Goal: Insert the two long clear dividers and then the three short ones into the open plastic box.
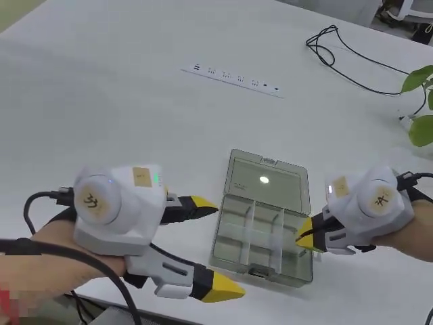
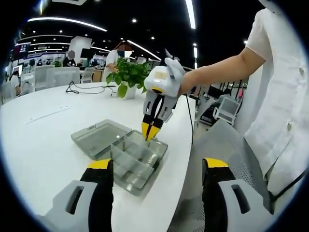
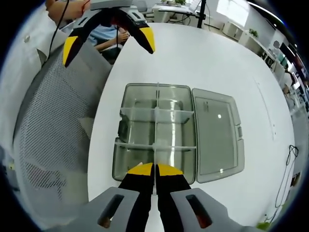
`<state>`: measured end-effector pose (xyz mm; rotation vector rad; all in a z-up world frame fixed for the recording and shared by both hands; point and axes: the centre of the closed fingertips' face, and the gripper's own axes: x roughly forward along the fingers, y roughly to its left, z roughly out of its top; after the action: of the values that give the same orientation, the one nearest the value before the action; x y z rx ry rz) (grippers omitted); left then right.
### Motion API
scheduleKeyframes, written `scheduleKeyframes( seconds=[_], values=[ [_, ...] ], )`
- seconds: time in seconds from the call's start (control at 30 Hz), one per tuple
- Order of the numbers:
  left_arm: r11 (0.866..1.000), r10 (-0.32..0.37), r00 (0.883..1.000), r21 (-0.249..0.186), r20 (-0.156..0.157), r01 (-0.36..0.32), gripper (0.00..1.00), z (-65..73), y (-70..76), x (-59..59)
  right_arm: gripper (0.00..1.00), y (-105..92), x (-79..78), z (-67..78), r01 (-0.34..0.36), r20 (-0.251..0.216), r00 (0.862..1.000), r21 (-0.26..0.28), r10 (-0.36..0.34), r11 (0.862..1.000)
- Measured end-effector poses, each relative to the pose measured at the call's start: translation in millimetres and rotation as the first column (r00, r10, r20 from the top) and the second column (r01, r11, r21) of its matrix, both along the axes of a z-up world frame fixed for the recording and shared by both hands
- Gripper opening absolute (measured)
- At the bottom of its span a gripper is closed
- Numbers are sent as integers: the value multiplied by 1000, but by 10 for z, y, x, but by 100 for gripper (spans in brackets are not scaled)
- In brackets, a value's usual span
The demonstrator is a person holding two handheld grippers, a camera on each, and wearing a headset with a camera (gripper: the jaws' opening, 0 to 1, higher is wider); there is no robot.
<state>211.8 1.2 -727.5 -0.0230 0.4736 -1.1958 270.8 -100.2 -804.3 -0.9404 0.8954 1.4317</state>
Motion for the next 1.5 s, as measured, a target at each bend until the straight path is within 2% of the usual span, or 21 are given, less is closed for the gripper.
scheduleKeyframes(
  seconds=[0.2, 0.43, 0.53, 0.93, 1.5],
  values=[
    [1000, 0, 1000, -6, 0, 0, 75, 7, -8, 9, 3, 8, -10, 113, 0, 2, 1000, -8, 0, 1000],
    [1000, -7, 1000, -6, 2, 7, 74, 9, -25, 3, 3, 9, -12, 127, 15, -8, 1000, -15, -16, 1000],
    [1000, -6, 1000, -9, 1, 6, 74, 14, -25, 4, 3, 8, -15, 125, 34, -27, 999, -15, -34, 999],
    [1000, -6, 1000, -7, 3, 6, 74, 19, -22, 12, 3, -3, -19, 25, 34, -40, 999, -8, -34, 999],
    [1000, -7, 1000, 1, 0, 7, 75, -11, -3, 29, 3, -3, -20, -152, 23, -15, 1000, -22, -23, 999]
  ],
)
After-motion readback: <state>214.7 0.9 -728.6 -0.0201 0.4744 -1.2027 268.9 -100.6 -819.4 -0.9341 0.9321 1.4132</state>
